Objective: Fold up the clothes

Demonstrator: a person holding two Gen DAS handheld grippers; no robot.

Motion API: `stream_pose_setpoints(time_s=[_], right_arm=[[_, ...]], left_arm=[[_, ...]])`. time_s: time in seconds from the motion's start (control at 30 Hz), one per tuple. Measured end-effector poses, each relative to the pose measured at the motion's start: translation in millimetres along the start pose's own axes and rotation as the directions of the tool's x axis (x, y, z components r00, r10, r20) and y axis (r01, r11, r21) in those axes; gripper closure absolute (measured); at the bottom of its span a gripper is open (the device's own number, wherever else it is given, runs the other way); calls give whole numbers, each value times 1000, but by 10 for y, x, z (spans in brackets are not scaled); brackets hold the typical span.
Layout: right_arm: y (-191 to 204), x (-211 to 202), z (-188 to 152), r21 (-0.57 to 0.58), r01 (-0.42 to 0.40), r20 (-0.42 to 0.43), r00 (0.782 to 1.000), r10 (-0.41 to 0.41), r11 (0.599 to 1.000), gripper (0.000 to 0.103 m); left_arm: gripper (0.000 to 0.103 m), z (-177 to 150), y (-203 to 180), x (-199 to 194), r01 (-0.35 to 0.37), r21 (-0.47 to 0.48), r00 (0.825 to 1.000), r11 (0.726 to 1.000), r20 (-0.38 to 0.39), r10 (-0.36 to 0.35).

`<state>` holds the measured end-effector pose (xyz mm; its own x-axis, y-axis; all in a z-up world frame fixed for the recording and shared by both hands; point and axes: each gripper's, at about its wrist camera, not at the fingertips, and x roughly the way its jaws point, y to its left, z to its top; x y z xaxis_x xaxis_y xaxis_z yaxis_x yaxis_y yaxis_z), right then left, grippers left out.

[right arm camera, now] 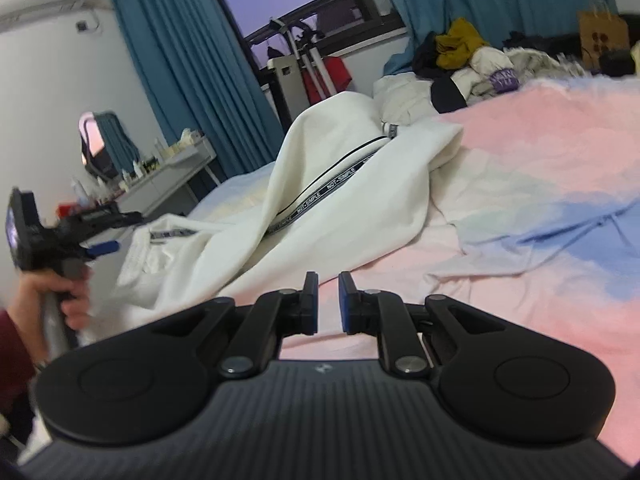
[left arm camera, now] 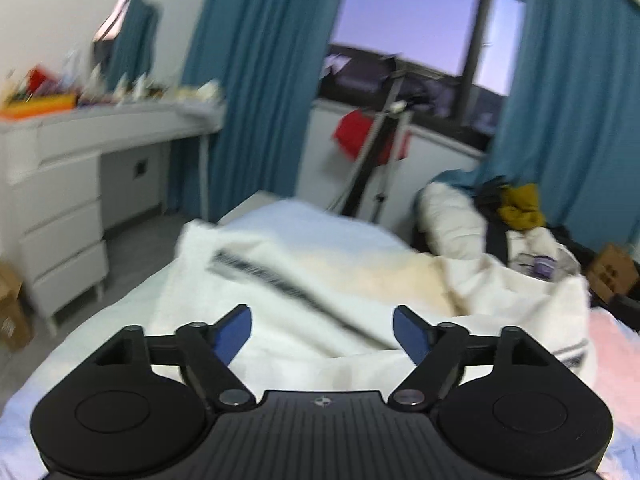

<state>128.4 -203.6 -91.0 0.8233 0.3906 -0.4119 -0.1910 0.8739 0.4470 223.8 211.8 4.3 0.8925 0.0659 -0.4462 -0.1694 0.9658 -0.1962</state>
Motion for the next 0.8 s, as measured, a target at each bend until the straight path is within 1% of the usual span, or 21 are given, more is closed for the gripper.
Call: stream_pose_setpoints(time_s=[0.07,0.17,0.23,0.3,0.37,0.43,0.5,0.53,0.57,0.63,0.67,0.7,0.73,0.8], right_arm=[[-51,-53,27,37,-5,13,1000,4,999,89],[-106,-79,66,36,44,33,998,-45,998,88],[-185,-62,81,56,54,33,998,-56,997,88],[-277,-15,90,92,48,25,998,-51,995,88],[-355,31,103,116,45,19,999,-47,992,88],[-412,86,114,126,40,16,999,-42,991,88],[-479,159,103,134,41,3,999,-42,990,88],[-516,199,92,138,43,-6,999,-43,990,88],[-549,234,83,141,46,-14,999,-44,989,88],[-581,263,80,149,50,-20,999,-48,988,88],[-597,277,79,153,53,-23,998,-50,987,88],[-613,292,78,157,55,-26,998,-52,986,88],[-629,306,77,161,58,-29,998,-54,985,88],[-661,335,74,168,63,-36,998,-58,984,88]], left_arm=[[23,-58,-234,103,39,3,999,999,-8,-38],[21,-85,-633,294,122,11,992,992,-4,-122],[20,-57,-892,453,194,11,981,981,8,-194],[20,-11,-1169,639,260,15,966,965,8,-260],[20,25,-1491,851,307,53,952,950,-6,-307],[20,21,-1792,1093,322,54,946,945,-44,-320],[21,12,-1996,1314,351,4,934,937,-77,-349],[21,5,-2099,1407,360,3,930,933,-83,-359],[25,-9,-2217,1492,356,25,932,934,-88,-352],[47,-41,-2370,1584,344,76,936,936,-114,-334],[78,-57,-2443,1627,338,101,937,936,-127,-325],[95,-84,-2526,1635,334,132,937,933,-151,-314],[97,-105,-2552,1625,335,153,936,930,-163,-311],[100,-133,-2603,1415,360,198,931,912,-142,-337]])
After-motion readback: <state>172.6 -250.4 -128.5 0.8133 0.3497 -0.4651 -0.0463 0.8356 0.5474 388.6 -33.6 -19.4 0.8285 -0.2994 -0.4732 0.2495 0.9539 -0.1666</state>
